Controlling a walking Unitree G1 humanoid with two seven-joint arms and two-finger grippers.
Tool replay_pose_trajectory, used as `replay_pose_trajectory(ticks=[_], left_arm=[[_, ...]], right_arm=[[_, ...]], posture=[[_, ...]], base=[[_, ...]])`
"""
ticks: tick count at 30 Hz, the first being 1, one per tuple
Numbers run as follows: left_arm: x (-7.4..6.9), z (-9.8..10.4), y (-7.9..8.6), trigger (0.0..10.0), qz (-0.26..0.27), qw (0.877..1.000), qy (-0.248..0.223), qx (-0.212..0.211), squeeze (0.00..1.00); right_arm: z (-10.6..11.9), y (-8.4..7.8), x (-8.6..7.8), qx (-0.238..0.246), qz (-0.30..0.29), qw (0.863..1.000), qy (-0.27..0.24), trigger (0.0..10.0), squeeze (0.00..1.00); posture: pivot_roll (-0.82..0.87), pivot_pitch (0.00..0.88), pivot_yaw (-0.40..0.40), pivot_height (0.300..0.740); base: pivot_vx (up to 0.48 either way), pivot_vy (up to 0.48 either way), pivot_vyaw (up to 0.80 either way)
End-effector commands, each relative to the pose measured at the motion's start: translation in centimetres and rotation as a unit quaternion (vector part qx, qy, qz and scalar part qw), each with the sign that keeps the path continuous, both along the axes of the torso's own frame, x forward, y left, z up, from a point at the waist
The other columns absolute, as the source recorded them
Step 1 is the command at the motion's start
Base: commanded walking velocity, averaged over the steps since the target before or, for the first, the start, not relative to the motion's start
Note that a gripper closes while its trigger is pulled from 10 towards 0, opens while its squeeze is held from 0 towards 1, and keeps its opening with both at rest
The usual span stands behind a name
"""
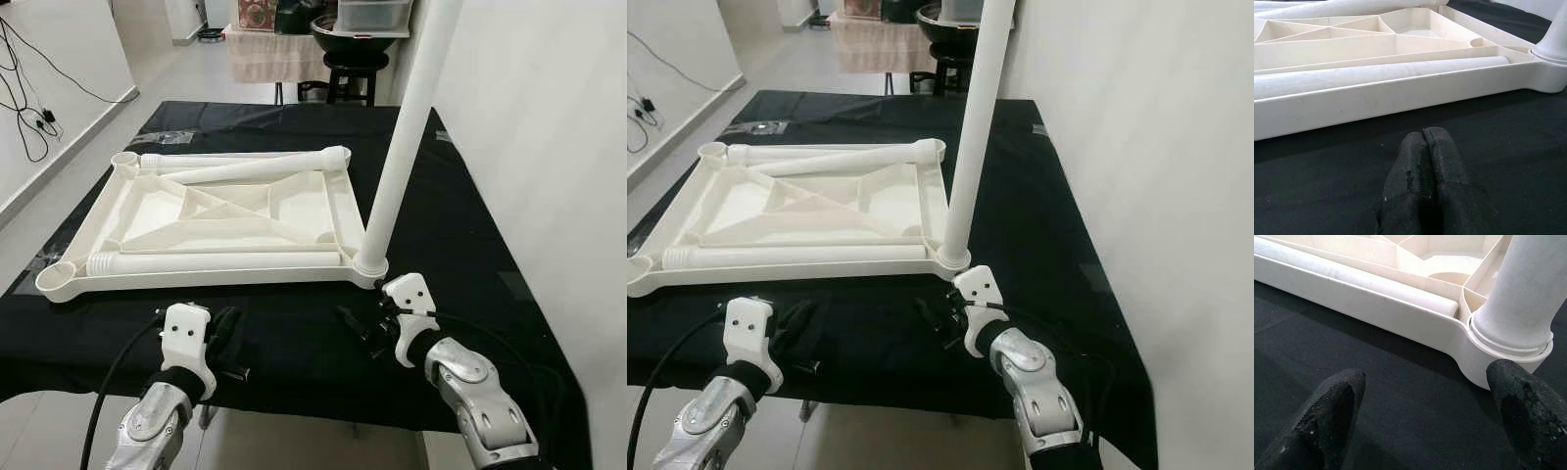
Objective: Building children table
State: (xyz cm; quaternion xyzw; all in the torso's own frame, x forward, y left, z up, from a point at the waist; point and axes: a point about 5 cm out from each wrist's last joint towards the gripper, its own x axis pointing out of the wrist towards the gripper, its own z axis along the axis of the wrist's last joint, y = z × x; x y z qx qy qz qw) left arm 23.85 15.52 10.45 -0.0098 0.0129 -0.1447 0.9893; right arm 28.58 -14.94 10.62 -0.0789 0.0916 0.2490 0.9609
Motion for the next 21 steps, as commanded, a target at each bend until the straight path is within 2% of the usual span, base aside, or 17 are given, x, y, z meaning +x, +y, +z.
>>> replay_pose_trajectory(ticks=[1, 21], left_arm=[[-0.2, -0.11, -0.15, 10.0, -0.005, 1.0, 0.007, 0.003, 0.0], [-0.36, 0.05, -0.08, 10.0, -0.005, 1.0, 0.002, 0.009, 0.0]], right_arm=[[-0.04, 0.24, -0.18, 0.0, 0.008, 1.0, 0.006, 10.0, 0.0], [0.07, -0.03, -0.31, -0.007, 0.013, 1.0, 0.003, 10.0, 0.0]], posture=[[0.02, 0.054, -0.018, 0.74], [0.03, 0.063, -0.021, 0.74]], base=[[0.0, 0.0, 0.0], [0.0, 0.0, 0.0]])
